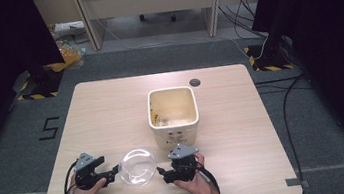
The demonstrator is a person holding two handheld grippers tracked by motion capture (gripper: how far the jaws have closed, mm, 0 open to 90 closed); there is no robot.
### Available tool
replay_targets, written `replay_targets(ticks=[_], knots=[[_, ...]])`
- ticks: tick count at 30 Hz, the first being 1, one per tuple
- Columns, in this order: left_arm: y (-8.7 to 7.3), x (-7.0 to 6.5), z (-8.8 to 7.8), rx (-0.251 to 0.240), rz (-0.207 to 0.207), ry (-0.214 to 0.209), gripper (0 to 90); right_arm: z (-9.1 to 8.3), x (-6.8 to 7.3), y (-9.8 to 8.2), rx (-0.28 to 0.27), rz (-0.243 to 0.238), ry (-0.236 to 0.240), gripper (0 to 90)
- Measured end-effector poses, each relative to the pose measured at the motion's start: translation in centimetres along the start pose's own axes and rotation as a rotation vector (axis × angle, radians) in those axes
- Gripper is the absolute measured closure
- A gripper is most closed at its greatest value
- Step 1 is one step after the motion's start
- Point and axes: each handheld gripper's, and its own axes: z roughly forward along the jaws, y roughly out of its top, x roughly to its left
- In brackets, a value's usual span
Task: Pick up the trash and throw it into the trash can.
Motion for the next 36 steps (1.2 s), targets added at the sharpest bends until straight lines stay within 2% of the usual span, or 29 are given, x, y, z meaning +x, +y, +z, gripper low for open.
replay_targets(ticks=[6, 8, 9, 18, 28, 36], knots=[[0.1, -0.5, 0.0, 0.004, 0.004, -0.015, 19.4, 0.3, 0.2, 0.3, -0.005, -0.002, -0.003, 26.0], [0.3, -0.8, -0.3, -0.015, -0.001, -0.027, 19.4, 0.1, 0.3, 0.3, -0.007, -0.004, -0.011, 26.1], [0.4, -0.9, -0.4, -0.02, 0.001, -0.029, 19.5, 0.0, 0.3, 0.3, -0.009, 0.007, -0.016, 26.3], [1.2, -1.9, -1.4, -0.06, 0.009, -0.053, 21.2, -2.0, 0.9, 1.1, -0.049, -0.03, -0.04, 27.4], [4.3, -3.5, -2.9, -0.076, 0.074, -0.044, 23.5, -4.8, 1.1, 2.9, -0.079, -0.027, -0.059, 27.7], [6.5, -4.0, -4.1, -0.084, 0.074, -0.051, 23.6, -6.7, 1.3, 5.1, -0.096, -0.024, -0.075, 27.7]])
